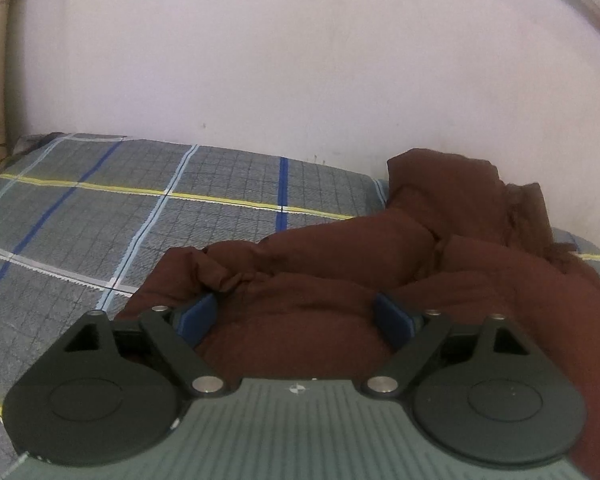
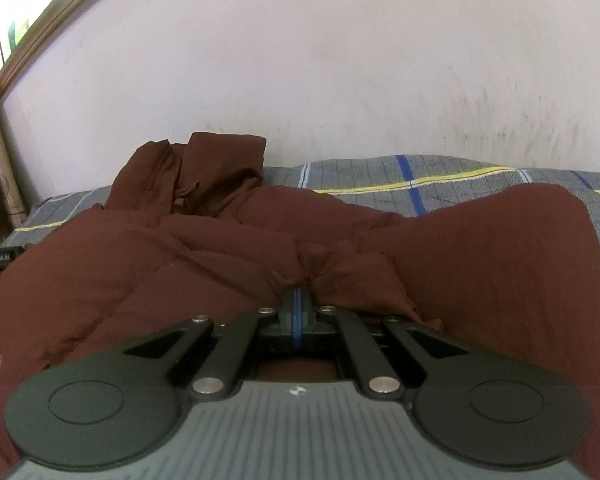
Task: Fold large clothes
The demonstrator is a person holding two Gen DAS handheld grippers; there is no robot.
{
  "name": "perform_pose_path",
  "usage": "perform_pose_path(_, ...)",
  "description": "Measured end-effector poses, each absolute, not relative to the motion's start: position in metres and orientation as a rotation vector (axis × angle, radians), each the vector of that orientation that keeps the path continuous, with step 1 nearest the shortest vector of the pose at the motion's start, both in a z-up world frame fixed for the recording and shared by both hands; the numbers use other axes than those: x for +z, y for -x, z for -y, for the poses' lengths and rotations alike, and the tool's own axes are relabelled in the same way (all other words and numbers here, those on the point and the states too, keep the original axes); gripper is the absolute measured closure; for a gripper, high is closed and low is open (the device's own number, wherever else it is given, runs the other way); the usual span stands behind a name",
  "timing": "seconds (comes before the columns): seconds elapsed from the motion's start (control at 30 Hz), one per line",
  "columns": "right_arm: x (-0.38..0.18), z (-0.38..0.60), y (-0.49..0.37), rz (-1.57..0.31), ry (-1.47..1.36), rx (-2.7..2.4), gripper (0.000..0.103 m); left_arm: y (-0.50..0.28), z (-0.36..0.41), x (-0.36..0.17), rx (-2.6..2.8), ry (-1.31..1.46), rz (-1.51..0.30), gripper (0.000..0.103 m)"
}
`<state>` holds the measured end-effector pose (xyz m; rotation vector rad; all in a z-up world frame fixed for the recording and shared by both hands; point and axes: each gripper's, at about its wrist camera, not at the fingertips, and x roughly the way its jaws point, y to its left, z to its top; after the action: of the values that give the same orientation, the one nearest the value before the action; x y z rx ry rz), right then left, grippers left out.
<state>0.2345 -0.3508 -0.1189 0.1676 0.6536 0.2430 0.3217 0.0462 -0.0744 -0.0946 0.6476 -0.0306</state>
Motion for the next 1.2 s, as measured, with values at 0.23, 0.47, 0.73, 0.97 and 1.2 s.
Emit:
perform_pose_path(0.23, -0.118, 0.341, -0.232, -0.637, -0.095, 0.217, 0.103, -0.321, -0.041, -0.075, -0.011, 0.057, -0.644, 0.015)
perform_pose_path(0.47, -0.118, 0.342, -0.231, -0.628, -0.097, 0.215, 0.103, -0.319, -0.039, -0.074, 0.003, 0.043, -0.632, 0.014)
perform_pose_path(0.73, -0.119, 0.344, -0.232, -0.628, -0.118, 0.219, 0.103, -0.318, -0.038, -0.075, 0.019, 0.030, -0.633, 0.011)
perform_pose_path(0.97, -0.118, 0.336, -0.231, -0.621, -0.060, 0.196, 0.103, -0.317, -0.039, -0.076, 0.020, 0.025, -0.631, 0.010)
perform_pose_path(1.2, -0.118, 0.333, -0.230, -0.618, -0.045, 0.188, 0.103, -0.315, -0.039, -0.075, 0.028, 0.014, -0.626, 0.010)
